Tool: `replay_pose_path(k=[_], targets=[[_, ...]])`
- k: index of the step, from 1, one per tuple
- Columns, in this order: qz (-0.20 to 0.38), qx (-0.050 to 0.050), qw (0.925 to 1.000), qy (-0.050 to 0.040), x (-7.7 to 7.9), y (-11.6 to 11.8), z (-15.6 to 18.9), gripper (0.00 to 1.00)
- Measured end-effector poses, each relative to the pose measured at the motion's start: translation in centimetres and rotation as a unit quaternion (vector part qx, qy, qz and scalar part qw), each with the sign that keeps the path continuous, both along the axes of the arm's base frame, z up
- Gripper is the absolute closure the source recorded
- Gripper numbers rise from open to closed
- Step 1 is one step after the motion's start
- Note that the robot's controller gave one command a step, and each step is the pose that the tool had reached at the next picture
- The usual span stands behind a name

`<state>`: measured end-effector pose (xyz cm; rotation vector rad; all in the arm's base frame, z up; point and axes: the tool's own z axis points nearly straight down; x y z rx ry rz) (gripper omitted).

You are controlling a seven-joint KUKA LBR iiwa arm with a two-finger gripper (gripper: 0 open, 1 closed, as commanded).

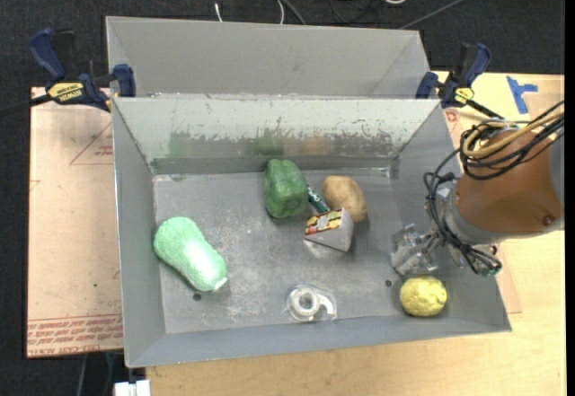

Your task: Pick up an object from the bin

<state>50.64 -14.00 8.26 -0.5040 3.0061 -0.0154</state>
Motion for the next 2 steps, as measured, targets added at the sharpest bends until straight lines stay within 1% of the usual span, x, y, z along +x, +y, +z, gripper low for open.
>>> replay_pose_path(k=[1, 2], targets=[[-0.019, 0.001, 0.9997, -0.0123, -1.0, -0.4, 0.2, 1.00], [-0.013, 0.002, 0.9999, -0.0108, 0.1, -1.0, -0.2, 1.00]])
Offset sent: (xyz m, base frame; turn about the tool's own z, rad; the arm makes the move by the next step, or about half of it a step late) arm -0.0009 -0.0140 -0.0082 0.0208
